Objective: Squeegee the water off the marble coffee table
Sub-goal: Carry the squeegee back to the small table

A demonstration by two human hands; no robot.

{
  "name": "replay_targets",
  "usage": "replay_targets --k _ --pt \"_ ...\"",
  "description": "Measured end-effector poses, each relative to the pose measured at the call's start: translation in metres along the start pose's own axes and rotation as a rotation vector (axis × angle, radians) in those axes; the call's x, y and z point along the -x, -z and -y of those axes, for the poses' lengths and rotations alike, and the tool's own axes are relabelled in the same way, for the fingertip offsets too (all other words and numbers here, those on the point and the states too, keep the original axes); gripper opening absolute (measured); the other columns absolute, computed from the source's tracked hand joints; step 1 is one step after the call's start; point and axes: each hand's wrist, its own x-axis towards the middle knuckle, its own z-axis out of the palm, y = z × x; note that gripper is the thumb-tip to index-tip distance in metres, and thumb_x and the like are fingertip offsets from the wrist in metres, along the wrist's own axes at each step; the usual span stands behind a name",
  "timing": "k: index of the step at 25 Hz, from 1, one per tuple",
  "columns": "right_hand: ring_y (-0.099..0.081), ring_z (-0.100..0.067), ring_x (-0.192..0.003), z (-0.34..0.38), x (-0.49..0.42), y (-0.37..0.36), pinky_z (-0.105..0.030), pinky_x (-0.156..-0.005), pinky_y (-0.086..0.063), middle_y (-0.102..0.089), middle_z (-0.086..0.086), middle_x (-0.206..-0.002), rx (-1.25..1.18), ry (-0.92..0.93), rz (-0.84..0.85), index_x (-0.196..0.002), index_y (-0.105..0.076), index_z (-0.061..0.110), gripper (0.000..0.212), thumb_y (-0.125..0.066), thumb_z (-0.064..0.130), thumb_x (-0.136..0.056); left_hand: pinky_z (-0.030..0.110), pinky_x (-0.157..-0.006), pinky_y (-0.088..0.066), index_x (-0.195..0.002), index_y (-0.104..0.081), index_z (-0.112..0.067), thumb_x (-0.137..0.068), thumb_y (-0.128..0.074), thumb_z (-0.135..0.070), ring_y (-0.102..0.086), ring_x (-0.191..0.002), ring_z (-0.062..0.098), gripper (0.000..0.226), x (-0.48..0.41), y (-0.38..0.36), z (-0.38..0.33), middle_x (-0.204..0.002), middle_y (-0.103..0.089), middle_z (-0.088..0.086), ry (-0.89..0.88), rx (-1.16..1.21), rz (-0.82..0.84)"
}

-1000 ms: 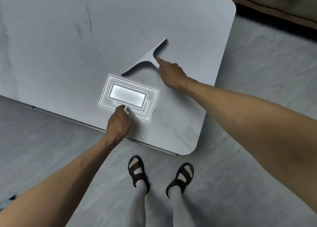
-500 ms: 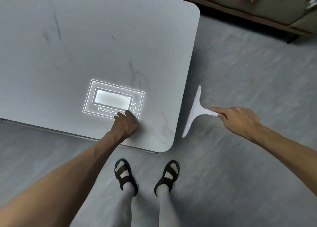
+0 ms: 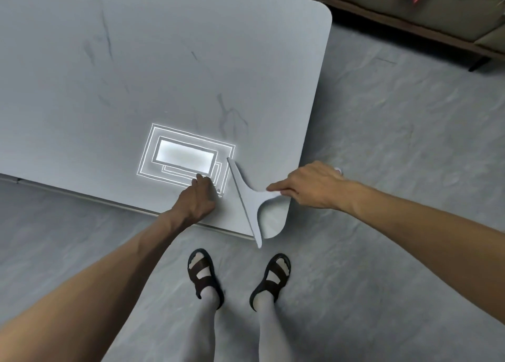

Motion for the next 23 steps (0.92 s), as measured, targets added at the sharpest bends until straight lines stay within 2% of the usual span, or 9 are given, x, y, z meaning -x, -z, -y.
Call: replay_targets --k 4,8,10,12,14,17,18,20,23 --pt "-0.065 -0.023 -0.095 -0.026 0.032 0.004 -0.030 -0.062 -0.038 -0.068 0.005 -0.112 0.009 -0.160 -0.016 -0.132 -0.040 0.059 0.036 -0.032 0.044 -0.100 0.037 -0.086 -0.041 -0.130 -0.042 0.004 -0.093 -0.043 -0.004 -0.055 -0.111 0.040 0.037 0.007 0.008 0.014 -0.137 -0.047 0.025 -0.076 0.036 0.037" --pt "-0.065 -0.025 -0.096 -0.024 0.054 0.045 -0.030 -0.066 -0.038 -0.069 0.000 -0.108 0.207 -0.412 -0.001 -0.120 -0.055 0.043 0.040 -0.043 0.020 -0.090 0.034 -0.095 -0.043 -0.143 -0.039 -0.009 -0.093 -0.049 -0.016 -0.054 -0.121 0.036 0.052 0.035 0.033 0.026 -0.138 -0.054 0.019 -0.023 0.129 0.137" --pt "-0.065 -0.026 -0.095 0.000 0.056 0.075 -0.030 -0.066 -0.035 -0.068 -0.002 -0.108 0.191 -0.486 -0.016 -0.119 -0.057 0.034 0.040 -0.042 0.015 -0.087 0.031 -0.094 -0.045 -0.142 -0.042 -0.013 -0.092 -0.052 -0.018 -0.056 -0.119 0.031 0.052 0.059 0.054 0.032 -0.138 -0.055 0.014 -0.024 0.178 0.163" --pt "-0.062 -0.031 -0.090 0.036 0.056 0.102 -0.032 -0.066 -0.040 -0.068 -0.007 -0.103 -0.075 -0.534 -0.121 -0.109 -0.058 0.024 0.026 -0.039 0.018 -0.091 0.029 -0.092 -0.045 -0.135 -0.051 -0.014 -0.091 -0.054 -0.019 -0.057 -0.117 0.027 0.044 0.085 0.083 0.035 -0.133 -0.059 0.010 -0.038 0.228 0.156" --pt "-0.058 -0.030 -0.082 0.079 0.056 0.132 -0.033 -0.069 -0.041 -0.062 -0.009 -0.094 -0.603 -0.551 -0.190 -0.095 -0.054 0.014 0.020 -0.036 0.022 -0.097 0.026 -0.087 -0.046 -0.123 -0.062 -0.014 -0.090 -0.055 -0.020 -0.060 -0.113 0.023 0.034 0.115 0.121 0.036 -0.123 -0.066 0.006 -0.060 0.282 0.104" --pt "-0.055 -0.022 -0.066 0.148 0.067 0.194 -0.034 -0.071 -0.047 -0.059 -0.010 -0.080 -1.412 -0.472 -0.170 -0.088 -0.054 0.007 0.018 -0.042 0.016 -0.097 0.022 -0.072 -0.049 -0.104 -0.070 -0.011 -0.087 -0.058 -0.018 -0.070 -0.094 0.020 0.022 0.177 0.182 0.032 -0.098 -0.073 0.005 -0.084 0.458 0.040" --pt "-0.058 -0.021 -0.065 0.166 0.072 0.216 -0.033 -0.072 -0.050 -0.062 -0.011 -0.079 -1.536 -0.431 -0.140 -0.090 -0.056 0.005 0.015 -0.045 0.014 -0.096 0.023 -0.071 -0.050 -0.102 -0.070 -0.010 -0.087 -0.057 -0.017 -0.070 -0.089 0.020 0.021 0.199 0.200 0.029 -0.097 -0.074 0.006 -0.086 0.525 0.032" --pt "-0.064 -0.018 -0.070 0.194 0.081 0.254 -0.029 -0.072 -0.052 -0.070 -0.011 -0.080 -1.590 -0.350 -0.063 -0.095 -0.059 0.003 0.013 -0.051 0.013 -0.095 0.024 -0.071 -0.052 -0.101 -0.069 -0.007 -0.088 -0.057 -0.018 -0.071 -0.083 0.019 0.021 0.243 0.229 0.026 -0.097 -0.076 0.008 -0.085 0.688 0.033" --pt "-0.062 -0.013 -0.069 0.227 0.093 0.295 -0.025 -0.062 -0.038 -0.074 -0.007 -0.088 -1.488 -0.226 0.028 -0.099 -0.061 0.007 0.013 -0.052 0.016 -0.094 0.025 -0.066 -0.058 -0.101 -0.069 -0.006 -0.087 -0.058 -0.025 -0.074 -0.081 0.019 0.026 0.307 0.248 0.021 -0.090 -0.077 0.006 -0.071 0.884 -0.013"
